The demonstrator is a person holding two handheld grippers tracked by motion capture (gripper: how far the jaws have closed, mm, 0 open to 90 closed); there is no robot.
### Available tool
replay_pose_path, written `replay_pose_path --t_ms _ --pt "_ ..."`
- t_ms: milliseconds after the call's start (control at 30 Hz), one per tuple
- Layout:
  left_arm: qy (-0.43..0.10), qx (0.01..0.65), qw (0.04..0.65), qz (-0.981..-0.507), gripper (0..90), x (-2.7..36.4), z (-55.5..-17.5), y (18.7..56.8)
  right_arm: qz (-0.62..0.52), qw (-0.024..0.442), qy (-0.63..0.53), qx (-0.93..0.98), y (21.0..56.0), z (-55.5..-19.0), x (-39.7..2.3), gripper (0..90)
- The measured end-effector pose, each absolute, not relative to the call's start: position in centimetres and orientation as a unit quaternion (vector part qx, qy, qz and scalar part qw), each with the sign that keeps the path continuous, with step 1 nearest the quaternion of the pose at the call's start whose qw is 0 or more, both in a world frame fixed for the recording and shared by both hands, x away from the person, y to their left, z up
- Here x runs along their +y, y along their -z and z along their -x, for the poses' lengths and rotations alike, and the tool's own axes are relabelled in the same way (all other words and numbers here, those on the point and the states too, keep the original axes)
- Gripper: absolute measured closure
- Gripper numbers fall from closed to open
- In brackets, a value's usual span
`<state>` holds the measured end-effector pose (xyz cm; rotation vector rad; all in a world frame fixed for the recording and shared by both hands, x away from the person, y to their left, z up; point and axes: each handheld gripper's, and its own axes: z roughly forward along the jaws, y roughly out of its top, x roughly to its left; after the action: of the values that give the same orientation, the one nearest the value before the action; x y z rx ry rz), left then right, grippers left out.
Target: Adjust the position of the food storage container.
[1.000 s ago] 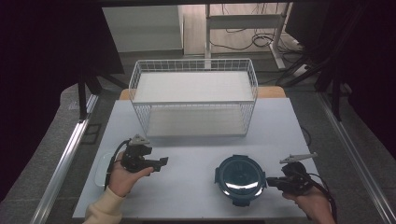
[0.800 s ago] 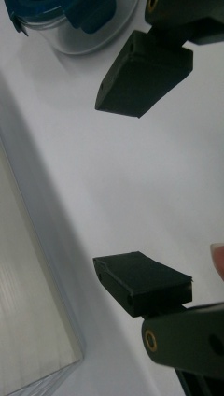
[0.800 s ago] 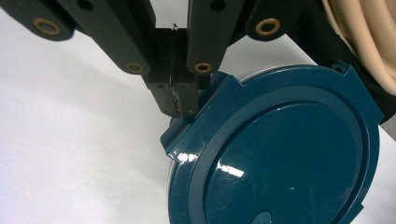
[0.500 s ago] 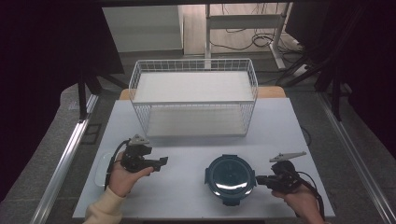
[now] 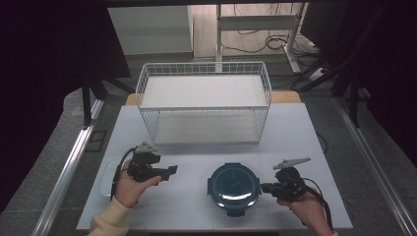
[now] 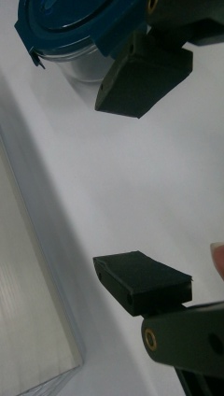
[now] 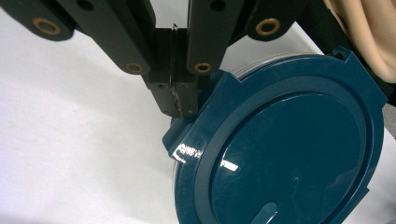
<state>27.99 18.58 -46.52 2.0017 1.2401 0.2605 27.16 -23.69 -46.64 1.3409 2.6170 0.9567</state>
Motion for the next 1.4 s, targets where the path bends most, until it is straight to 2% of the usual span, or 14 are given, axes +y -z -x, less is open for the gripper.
replay_pose_path --t_ms 567,800,867,1033,1100,1133,1167,1233,1400 --pt "-0.104 0.485 0.375 -0.783 21.5 18.5 -28.0 46.6 -0.405 0.019 -0.315 0.858 47.0 -27.3 -20.4 89.6" --pt "-0.106 0.486 0.377 -0.782 21.5 18.7 -27.9 46.5 -0.395 0.009 -0.326 0.859 47.1 -27.6 -20.6 89.4" --pt "-0.107 0.488 0.38 -0.779 21.5 18.9 -27.9 46.3 -0.402 0.035 -0.321 0.857 47.0 -27.9 -20.9 89.4" --pt "-0.11 0.491 0.388 -0.772 21.5 19.1 -27.7 45.9 -0.409 0.057 -0.343 0.844 45.9 -29.0 -21.8 89.0" --pt "-0.111 0.49 0.39 -0.772 21.5 19.1 -27.6 45.7 -0.407 0.059 -0.358 0.838 45.4 -29.4 -21.8 81.6" --pt "-0.111 0.49 0.392 -0.771 21.5 19.1 -27.5 45.7 -0.405 0.062 -0.362 0.837 45.2 -29.6 -21.7 72.1" --pt "-0.111 0.49 0.392 -0.771 21.5 19.1 -27.5 45.6 -0.406 0.065 -0.372 0.832 45.0 -29.9 -21.7 58.0" --pt "-0.111 0.49 0.393 -0.77 21.4 19.2 -27.5 45.6 -0.409 0.064 -0.387 0.824 44.8 -30.1 -21.7 43.1" --pt "-0.109 0.489 0.393 -0.771 20.6 19.1 -27.4 45.6 -0.412 0.046 -0.405 0.814 45.1 -29.9 -22.2 28.2"
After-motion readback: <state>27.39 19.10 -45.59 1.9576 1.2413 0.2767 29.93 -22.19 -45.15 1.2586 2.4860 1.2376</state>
